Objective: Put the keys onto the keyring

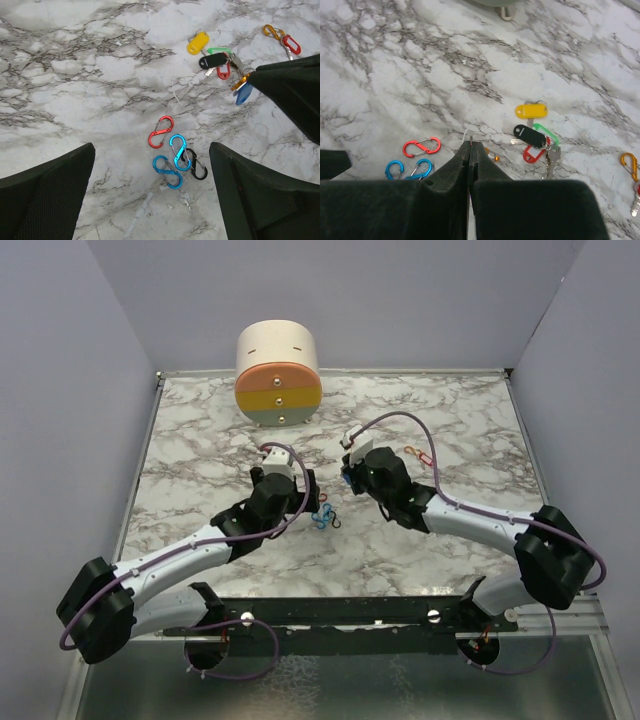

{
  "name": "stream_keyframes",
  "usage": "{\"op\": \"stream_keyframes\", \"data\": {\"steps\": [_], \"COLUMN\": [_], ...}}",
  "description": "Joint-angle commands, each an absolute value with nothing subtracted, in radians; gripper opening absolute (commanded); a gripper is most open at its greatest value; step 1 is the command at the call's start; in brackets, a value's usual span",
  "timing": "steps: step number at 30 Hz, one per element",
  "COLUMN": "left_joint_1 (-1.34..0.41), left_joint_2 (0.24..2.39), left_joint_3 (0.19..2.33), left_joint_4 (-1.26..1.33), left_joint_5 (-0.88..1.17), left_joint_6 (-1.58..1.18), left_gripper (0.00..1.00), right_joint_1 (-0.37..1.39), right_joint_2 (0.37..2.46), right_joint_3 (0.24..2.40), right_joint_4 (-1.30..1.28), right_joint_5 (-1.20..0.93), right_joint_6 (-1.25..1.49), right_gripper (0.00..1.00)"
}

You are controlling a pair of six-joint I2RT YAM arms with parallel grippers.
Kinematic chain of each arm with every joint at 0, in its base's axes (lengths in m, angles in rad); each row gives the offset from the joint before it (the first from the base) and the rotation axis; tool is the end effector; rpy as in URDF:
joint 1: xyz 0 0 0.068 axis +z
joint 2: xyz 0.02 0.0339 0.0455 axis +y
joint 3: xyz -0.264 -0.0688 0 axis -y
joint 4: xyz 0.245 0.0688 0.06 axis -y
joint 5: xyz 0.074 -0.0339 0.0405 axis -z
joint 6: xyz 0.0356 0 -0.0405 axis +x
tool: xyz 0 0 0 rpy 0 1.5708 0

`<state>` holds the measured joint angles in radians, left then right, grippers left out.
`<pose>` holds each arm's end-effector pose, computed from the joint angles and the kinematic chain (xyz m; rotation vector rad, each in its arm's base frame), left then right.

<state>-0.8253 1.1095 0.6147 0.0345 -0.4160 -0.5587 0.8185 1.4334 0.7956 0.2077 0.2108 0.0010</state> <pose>0.1748 -0.1681 0.2390 0.0063 2.0199 -0.4673 0.2209 0.2251 0.2320 -0.6704 1.8893 0.3170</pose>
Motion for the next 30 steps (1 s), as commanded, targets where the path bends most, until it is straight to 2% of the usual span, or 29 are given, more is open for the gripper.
{"op": "stream_keyframes", "data": {"steps": [1, 5, 15, 23, 25, 28, 30], "left_joint_1": [-0.821, -0.82, -0.821, -0.821, -0.821, -0.821, -0.821], "left_joint_2": [1.061, 1.077, 1.19, 1.265, 1.268, 1.267, 1.268], "left_joint_3": [0.579, 0.573, 0.559, 0.567, 0.565, 0.56, 0.561], "left_joint_4": [0.038, 0.047, 0.148, 0.176, 0.178, 0.181, 0.178], "left_joint_5": [-0.501, -0.495, -0.429, -0.391, -0.389, -0.39, -0.39], "left_joint_6": [-0.572, -0.558, -0.561, -0.565, -0.565, -0.566, -0.565], "left_gripper": [0.99, 0.99, 0.99, 0.99, 0.99, 0.99, 0.99], "right_joint_1": [0.757, 0.626, 0.406, 0.318, 0.313, 0.313, 0.313], "right_joint_2": [1.486, 1.534, 1.626, 1.673, 1.674, 1.651, 1.625], "right_joint_3": [0.889, 0.945, 0.987, 0.993, 0.993, 0.976, 0.965], "right_joint_4": [0.094, 0.0, -0.046, -0.052, -0.053, -0.033, -0.022], "right_joint_5": [0.352, 0.296, 0.289, 0.276, 0.286, 0.278, 0.26], "right_joint_6": [0.121, 0.224, 0.302, 0.34, 0.346, 0.338, 0.324], "right_gripper": [0.01, 0.01, 0.01, 0.01, 0.07, 0.29, 0.35]}}
